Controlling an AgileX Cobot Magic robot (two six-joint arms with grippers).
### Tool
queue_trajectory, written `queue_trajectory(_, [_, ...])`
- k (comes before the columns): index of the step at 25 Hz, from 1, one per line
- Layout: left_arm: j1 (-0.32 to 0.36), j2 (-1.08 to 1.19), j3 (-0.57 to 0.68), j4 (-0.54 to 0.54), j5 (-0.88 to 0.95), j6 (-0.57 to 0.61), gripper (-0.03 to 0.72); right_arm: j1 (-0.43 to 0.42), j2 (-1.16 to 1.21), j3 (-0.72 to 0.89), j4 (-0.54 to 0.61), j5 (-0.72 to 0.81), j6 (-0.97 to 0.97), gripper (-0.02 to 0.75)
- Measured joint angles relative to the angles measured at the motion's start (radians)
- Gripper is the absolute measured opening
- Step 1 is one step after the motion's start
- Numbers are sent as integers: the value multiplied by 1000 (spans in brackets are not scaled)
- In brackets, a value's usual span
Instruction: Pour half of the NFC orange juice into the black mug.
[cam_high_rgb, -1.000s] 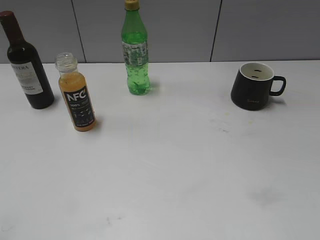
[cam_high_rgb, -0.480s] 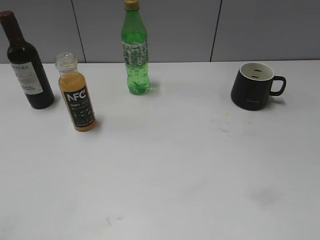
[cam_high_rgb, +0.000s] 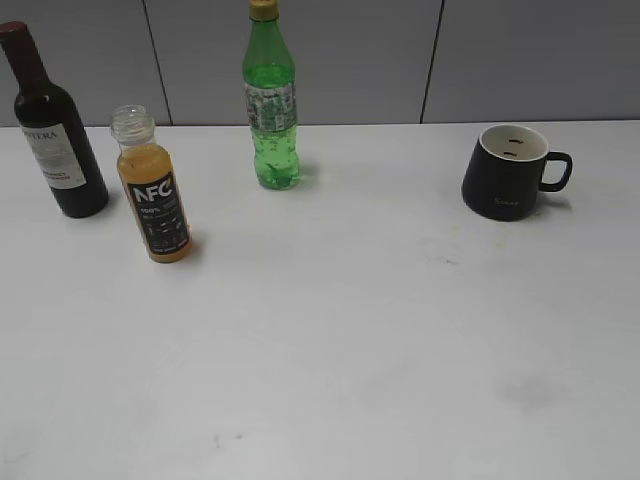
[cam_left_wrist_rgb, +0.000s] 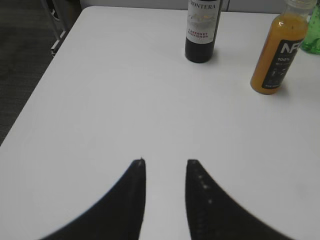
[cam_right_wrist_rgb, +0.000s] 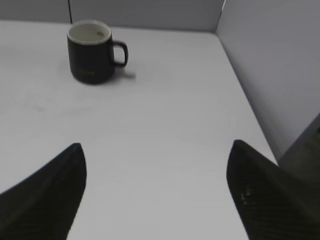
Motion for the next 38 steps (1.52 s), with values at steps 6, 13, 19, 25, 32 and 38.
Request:
queue_trajectory(6, [0,0,0,0,0,0,221,0,98,-6,0,-291,0,677])
queue_trajectory(13, [0,0,0,0,0,0,221,0,366,-6,0,-593,0,668])
queue_trajectory(19, [0,0,0,0,0,0,221,0,683,-6,0,-899,0,633])
queue_trajectory(25, [0,0,0,0,0,0,221,0,1016,-6,0,-1221,0,601])
queue_trajectory(32, [0,0,0,0,0,0,221,0,1378,-7,0,-1620,0,596])
queue_trajectory(38, [0,0,0,0,0,0,221,0,1629,-3,51,-1943,0,596])
